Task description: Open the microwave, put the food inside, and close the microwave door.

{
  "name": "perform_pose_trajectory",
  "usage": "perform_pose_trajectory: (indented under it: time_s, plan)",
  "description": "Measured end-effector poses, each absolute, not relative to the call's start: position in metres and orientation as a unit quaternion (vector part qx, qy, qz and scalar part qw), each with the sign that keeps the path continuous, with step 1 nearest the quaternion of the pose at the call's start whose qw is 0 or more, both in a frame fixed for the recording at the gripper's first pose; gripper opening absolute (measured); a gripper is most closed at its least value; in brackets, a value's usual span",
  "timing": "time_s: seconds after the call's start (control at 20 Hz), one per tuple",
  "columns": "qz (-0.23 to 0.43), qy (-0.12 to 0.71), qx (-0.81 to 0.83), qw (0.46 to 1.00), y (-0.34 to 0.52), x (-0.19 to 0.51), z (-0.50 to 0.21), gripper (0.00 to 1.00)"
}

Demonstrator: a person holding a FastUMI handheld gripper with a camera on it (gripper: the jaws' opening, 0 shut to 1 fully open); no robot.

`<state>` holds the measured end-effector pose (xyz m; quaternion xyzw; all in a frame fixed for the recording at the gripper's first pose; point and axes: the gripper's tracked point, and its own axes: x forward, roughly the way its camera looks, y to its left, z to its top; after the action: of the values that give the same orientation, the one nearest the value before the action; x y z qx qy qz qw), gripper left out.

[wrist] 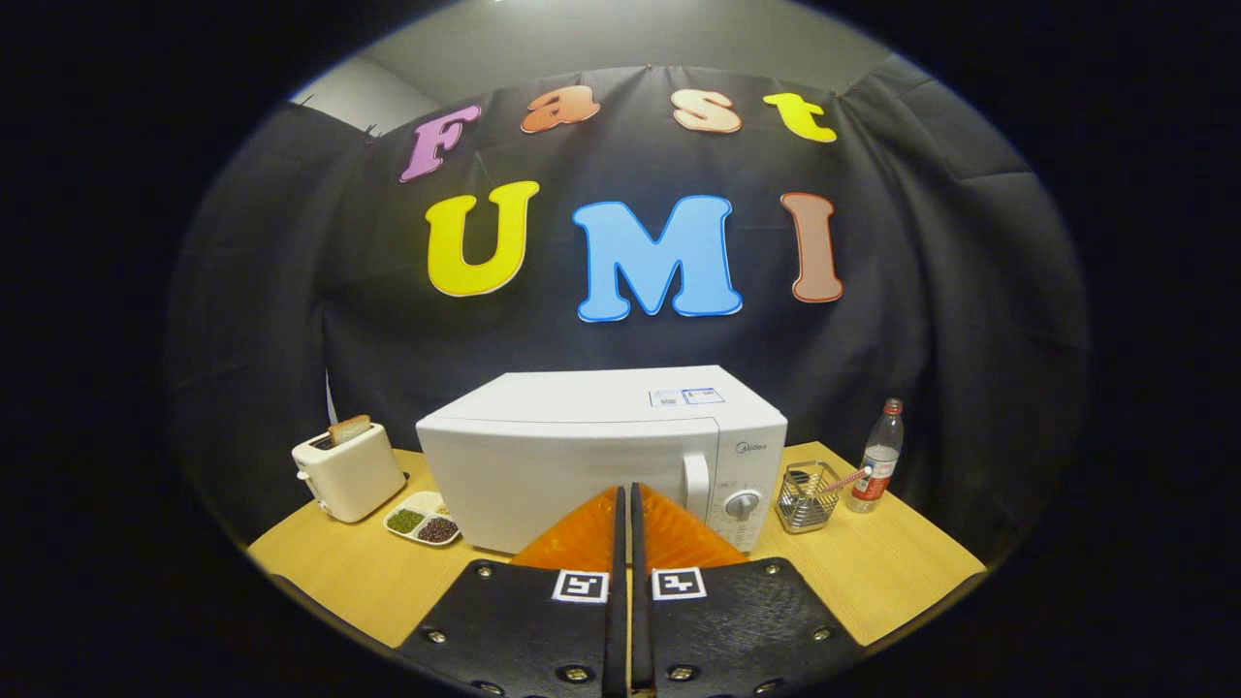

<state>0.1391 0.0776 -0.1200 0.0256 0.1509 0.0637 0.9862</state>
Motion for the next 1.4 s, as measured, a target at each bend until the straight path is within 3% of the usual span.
perform_pose_trajectory:
  time_s: [0.25,0.35,0.4,0.45,0.5,0.55,0.6,1.4]
  plan:
    - [0.056,0.141,0.039,0.988,0.076,0.099,-0.102,0.03]
    - [0.056,0.135,0.031,0.989,0.074,0.084,-0.100,0.22]
    - [0.055,0.130,0.026,0.990,0.074,0.076,-0.097,0.38]
    - [0.056,0.126,0.023,0.990,0.074,0.070,-0.096,0.45]
    - [0.055,0.121,0.020,0.991,0.076,0.061,-0.095,0.64]
    - [0.054,0.117,0.018,0.992,0.075,0.056,-0.092,0.74]
    - [0.049,0.112,0.014,0.992,0.074,0.050,-0.090,0.97]
    - [0.038,0.089,0.018,0.995,0.064,0.013,-0.069,0.98]
